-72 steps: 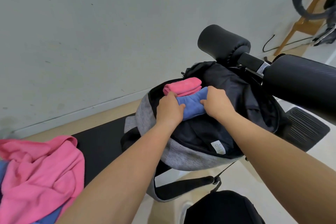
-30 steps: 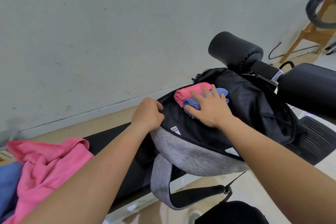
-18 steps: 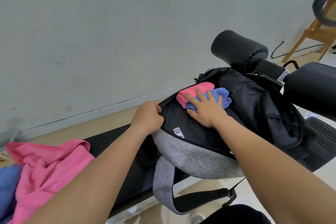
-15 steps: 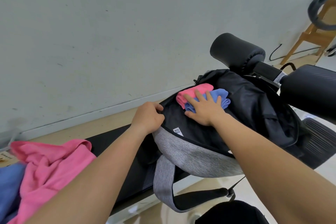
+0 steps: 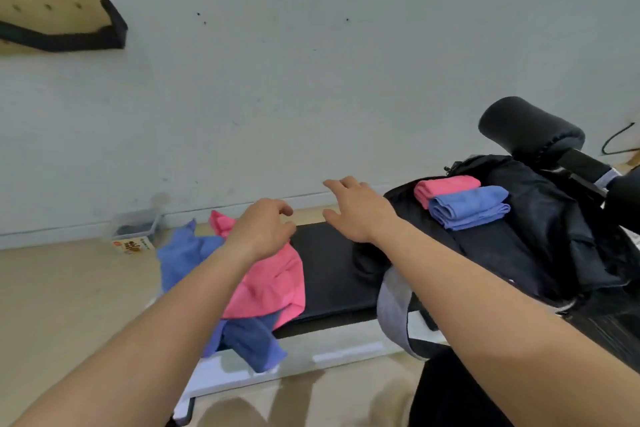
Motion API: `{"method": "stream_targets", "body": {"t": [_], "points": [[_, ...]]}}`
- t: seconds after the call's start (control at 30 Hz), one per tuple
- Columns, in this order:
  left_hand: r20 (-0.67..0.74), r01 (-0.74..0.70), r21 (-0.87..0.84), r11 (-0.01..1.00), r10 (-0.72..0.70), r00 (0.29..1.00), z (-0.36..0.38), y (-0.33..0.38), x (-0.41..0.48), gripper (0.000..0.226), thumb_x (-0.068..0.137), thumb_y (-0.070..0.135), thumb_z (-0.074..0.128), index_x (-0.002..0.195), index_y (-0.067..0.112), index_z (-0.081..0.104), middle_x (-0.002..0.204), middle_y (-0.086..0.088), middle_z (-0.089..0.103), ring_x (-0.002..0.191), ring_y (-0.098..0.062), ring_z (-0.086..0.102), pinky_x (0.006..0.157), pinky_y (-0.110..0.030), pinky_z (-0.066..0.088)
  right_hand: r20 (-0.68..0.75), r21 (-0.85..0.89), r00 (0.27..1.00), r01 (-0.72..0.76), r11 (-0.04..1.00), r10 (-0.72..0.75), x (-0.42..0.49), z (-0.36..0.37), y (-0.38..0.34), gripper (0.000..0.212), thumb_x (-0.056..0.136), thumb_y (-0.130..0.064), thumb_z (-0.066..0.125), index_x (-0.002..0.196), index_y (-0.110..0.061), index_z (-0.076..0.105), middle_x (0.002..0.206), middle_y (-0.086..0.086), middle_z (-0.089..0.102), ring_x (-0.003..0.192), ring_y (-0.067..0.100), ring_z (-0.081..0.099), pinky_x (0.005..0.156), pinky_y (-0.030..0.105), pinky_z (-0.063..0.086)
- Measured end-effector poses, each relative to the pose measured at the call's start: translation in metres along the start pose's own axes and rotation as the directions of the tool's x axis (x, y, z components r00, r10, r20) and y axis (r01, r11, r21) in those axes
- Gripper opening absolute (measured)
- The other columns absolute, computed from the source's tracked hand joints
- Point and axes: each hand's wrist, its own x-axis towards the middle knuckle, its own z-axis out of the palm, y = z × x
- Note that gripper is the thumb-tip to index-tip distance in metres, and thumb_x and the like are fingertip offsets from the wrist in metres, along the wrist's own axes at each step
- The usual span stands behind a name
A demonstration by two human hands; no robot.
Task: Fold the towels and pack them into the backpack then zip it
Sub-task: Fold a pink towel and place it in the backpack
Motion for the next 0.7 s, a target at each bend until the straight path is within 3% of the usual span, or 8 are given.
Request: {"method": "stream_targets", "body": {"t": [0.3,0.5,0.57,0.63,0.7], "points": [[-0.184,0.122,0.030,0.992,-0.114,0.976,-0.046,-0.124,-0.053,0.036,0.083,0.023,0.061,0.119,0.021,0.069,0.118,-0.005,0.065,0.110,-0.025,0.061,0.094,-0.037,0.049,0.164,0.048,0.966,0.193,0.980,-0.199,0.039,0.056,-0.121,0.057,0.095,-0.041,0.048,0.148,-0.022,0.037,0.144,0.011,0.042,0.129,0.035,0.045,0.105,0.046,0.041],[-0.174,0.109,-0.031,0.994,-0.113,0.978,-0.016,-0.142,-0.047,0.043,0.081,0.041,0.067,0.122,0.031,0.065,0.125,0.000,0.064,0.113,-0.025,0.060,0.091,-0.035,0.050,0.135,-0.023,0.984,0.118,0.993,-0.113,0.061,0.096,-0.131,0.051,0.098,-0.030,0.041,0.147,-0.014,0.035,0.140,0.014,0.047,0.124,0.037,0.047,0.100,0.045,0.041],[-0.177,0.137,-0.042,0.990,-0.142,0.974,-0.004,-0.144,-0.044,0.044,0.079,0.044,0.069,0.121,0.034,0.066,0.127,0.002,0.063,0.114,-0.025,0.059,0.088,-0.034,0.050,0.143,0.042,0.988,0.043,0.998,-0.049,0.068,0.105,-0.125,0.052,0.098,-0.031,0.042,0.146,-0.012,0.034,0.139,0.016,0.049,0.125,0.038,0.047,0.101,0.044,0.041],[-0.195,0.150,-0.029,0.988,-0.153,0.969,0.003,-0.147,-0.041,0.041,0.076,0.043,0.070,0.117,0.039,0.067,0.120,0.006,0.065,0.112,-0.022,0.059,0.081,-0.032,0.050,0.146,0.148,0.989,0.010,0.989,-0.032,0.074,0.110,-0.119,0.050,0.095,-0.031,0.049,0.141,-0.011,0.045,0.133,0.016,0.058,0.122,0.035,0.053,0.098,0.040,0.045],[-0.197,0.157,-0.018,0.987,-0.157,0.968,0.006,-0.147,-0.039,0.039,0.074,0.042,0.070,0.113,0.041,0.068,0.112,0.009,0.067,0.109,-0.019,0.059,0.076,-0.031,0.050,0.122,0.220,0.991,0.035,0.975,-0.063,0.077,0.109,-0.114,0.033,0.092,-0.025,0.055,0.122,-0.015,0.063,0.115,0.010,0.070,0.110,0.031,0.062,0.084,0.032,0.047]]}}
